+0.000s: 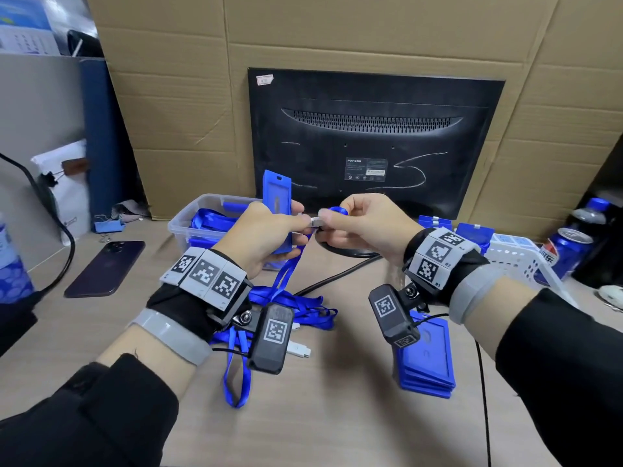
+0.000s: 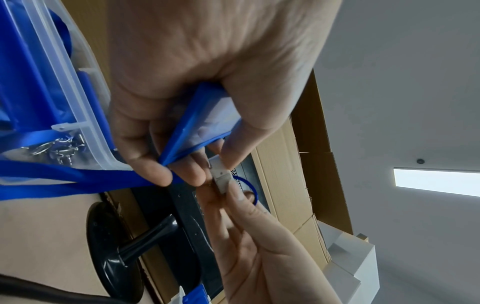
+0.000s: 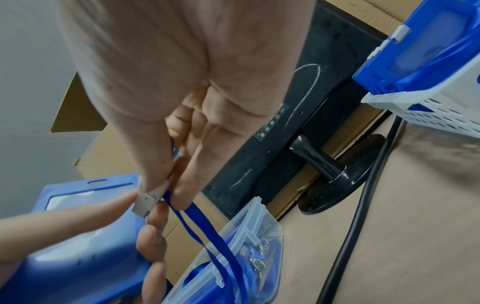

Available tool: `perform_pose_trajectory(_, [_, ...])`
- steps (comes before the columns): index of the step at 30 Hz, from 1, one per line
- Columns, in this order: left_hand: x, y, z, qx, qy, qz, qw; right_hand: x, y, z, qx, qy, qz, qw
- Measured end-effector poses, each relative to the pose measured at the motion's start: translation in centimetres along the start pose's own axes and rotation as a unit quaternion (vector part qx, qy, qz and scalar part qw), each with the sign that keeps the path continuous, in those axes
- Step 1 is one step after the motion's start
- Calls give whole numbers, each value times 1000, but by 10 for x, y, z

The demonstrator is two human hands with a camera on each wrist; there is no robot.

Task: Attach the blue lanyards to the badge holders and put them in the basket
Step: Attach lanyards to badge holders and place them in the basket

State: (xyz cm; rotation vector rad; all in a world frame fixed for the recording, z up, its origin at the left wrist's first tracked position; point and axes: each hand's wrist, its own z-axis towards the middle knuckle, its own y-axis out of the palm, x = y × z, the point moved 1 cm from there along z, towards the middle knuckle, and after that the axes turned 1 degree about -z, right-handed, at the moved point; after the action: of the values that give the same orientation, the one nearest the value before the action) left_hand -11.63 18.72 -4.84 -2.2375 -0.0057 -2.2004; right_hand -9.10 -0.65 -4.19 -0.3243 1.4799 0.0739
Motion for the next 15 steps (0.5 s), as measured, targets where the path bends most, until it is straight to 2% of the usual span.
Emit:
perform_pose_trajectory(3, [0,-3,1,6,6,2,1000,4,-2,7,44,73,-26,996])
perform_pose_trajectory(4, [0,-4,1,7,7,4,1000,6,-3,10,74,71,-66,993])
perform_pose_trajectory(6, [0,-4,1,5,10,19,1000,5,-5,10,124,5,-159,980])
perform_pose_trajectory(8, [1,-3,0,0,16,39,999,-2,-3,5,59,-67,-177,980])
perform_pose_trajectory(11, [2,-2,-1,-4,21,54,998,-8,1,-6,-55,-83,-184,978])
perform_pose_trajectory(13, [2,-2,-1,0,25,63,998,-7,0,-6,-78,-80,-176,978])
perform_pose_trajectory(15, [1,-1,-2,5,34,69,997,-4,-2,-4,-73,-60,-157,983])
